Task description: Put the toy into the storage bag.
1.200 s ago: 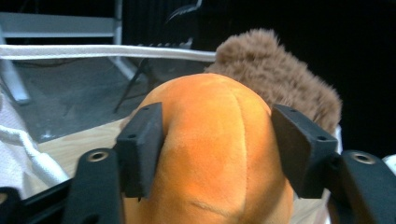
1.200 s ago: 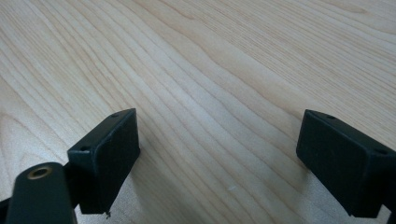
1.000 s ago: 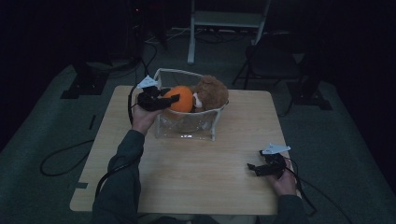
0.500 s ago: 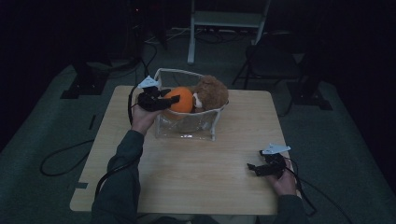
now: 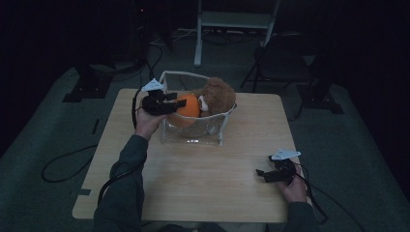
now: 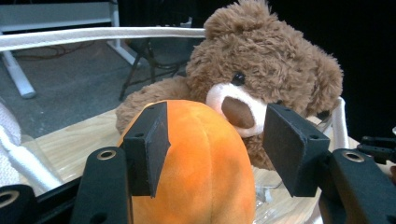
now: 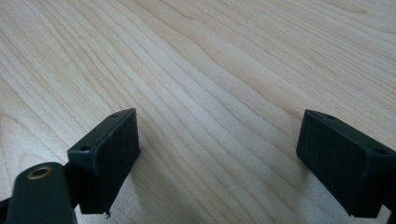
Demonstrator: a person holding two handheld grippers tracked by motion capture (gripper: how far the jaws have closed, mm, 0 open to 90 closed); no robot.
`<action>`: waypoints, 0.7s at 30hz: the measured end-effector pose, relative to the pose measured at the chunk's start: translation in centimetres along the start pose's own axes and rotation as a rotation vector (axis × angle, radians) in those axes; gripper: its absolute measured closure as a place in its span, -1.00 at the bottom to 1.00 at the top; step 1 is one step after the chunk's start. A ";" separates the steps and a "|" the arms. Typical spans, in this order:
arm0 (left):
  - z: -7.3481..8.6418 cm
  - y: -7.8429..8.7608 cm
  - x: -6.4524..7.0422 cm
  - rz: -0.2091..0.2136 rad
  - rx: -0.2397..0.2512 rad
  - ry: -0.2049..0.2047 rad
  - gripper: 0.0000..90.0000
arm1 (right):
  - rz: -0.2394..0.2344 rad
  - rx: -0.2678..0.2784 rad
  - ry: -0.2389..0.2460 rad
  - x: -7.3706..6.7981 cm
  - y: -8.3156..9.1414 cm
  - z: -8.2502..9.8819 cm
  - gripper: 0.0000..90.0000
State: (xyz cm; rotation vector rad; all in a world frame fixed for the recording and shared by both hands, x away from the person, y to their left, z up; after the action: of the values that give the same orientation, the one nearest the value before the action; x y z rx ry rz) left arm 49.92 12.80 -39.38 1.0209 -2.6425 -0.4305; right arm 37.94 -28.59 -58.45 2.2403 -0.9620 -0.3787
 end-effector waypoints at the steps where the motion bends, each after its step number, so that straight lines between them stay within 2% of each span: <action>1: 0.0 0.1 0.0 0.001 0.004 0.004 -0.07 | 0.000 0.000 0.000 0.0 0.0 0.0 -0.72; 5: -0.1 0.4 -0.2 -0.007 0.011 0.006 -0.07 | 0.001 0.000 0.000 0.0 0.0 0.0 -0.72; 12: -0.5 2.2 -0.6 -0.049 0.044 0.007 -0.09 | 0.001 0.000 0.000 0.0 0.0 0.0 -0.72; 21: 0.2 3.9 -1.2 -0.080 0.057 0.012 -0.11 | 0.002 0.000 0.000 0.0 0.0 0.0 -0.72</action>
State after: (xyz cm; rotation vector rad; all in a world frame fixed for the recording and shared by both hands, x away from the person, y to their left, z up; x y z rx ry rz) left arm 48.30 16.43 -38.33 1.1468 -2.6235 -0.3666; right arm 37.93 -28.59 -58.45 2.2398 -0.9637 -0.3776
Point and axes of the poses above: each handheld gripper's, and its own axes: y roughly backward along the jaws, z roughly out of its underside, x roughly to its right, the point moved 5 cm from there along -y, roughly forward along the jaws, and after that the axes turned 1 degree about x, right-handed, at the moved point
